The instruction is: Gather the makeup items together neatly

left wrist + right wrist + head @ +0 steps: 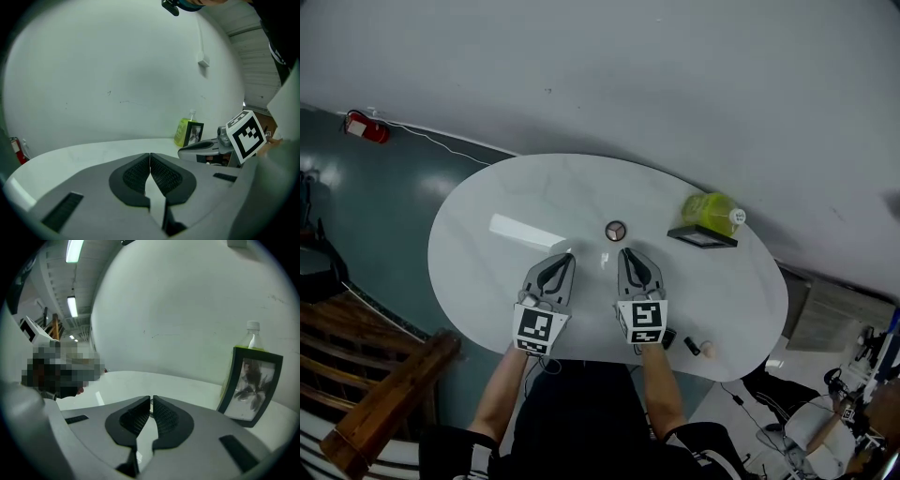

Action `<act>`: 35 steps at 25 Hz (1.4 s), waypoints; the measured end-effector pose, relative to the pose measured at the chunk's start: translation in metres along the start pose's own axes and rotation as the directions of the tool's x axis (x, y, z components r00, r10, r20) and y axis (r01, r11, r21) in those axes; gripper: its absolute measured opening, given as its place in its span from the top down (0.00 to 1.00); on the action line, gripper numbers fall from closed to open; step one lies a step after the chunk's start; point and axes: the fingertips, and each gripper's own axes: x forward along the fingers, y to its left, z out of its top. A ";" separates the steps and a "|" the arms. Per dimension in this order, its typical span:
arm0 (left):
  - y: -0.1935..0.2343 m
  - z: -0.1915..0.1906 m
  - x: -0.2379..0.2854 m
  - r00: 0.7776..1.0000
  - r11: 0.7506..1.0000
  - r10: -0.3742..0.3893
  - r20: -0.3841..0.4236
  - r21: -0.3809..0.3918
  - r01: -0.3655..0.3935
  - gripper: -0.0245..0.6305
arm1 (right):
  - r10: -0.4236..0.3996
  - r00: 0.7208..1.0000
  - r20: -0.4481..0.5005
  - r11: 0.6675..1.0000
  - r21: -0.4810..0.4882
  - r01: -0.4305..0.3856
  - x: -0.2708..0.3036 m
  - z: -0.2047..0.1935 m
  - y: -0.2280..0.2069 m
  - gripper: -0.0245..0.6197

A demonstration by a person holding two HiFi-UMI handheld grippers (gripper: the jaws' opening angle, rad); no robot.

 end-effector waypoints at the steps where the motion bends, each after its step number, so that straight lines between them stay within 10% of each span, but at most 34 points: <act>1: 0.001 -0.003 0.003 1.000 1.000 0.000 -0.009 -0.004 0.000 0.93 | 0.002 1.000 -0.008 1.000 0.003 -0.002 0.004 -0.002 -0.002 0.90; 10: -0.001 -0.008 0.020 0.999 1.000 -0.004 -0.040 -0.018 0.003 0.93 | 0.062 0.996 -0.062 0.998 0.018 -0.061 0.030 -0.011 -0.007 0.89; 12: -0.001 -0.009 0.021 0.999 1.000 -0.001 -0.044 -0.020 0.000 0.93 | 0.088 0.993 -0.084 0.996 0.024 -0.086 0.037 -0.014 -0.005 0.67; 16: 0.003 -0.011 0.023 0.999 1.000 0.007 -0.053 -0.024 -0.009 0.93 | 0.088 0.987 -0.136 0.996 0.009 -0.088 0.050 -0.023 -0.007 0.57; 35: 0.016 -0.014 0.027 0.997 0.998 0.036 -0.070 -0.039 -0.038 0.93 | 0.057 0.975 -0.214 0.991 -0.106 -0.081 0.071 -0.029 -0.005 0.60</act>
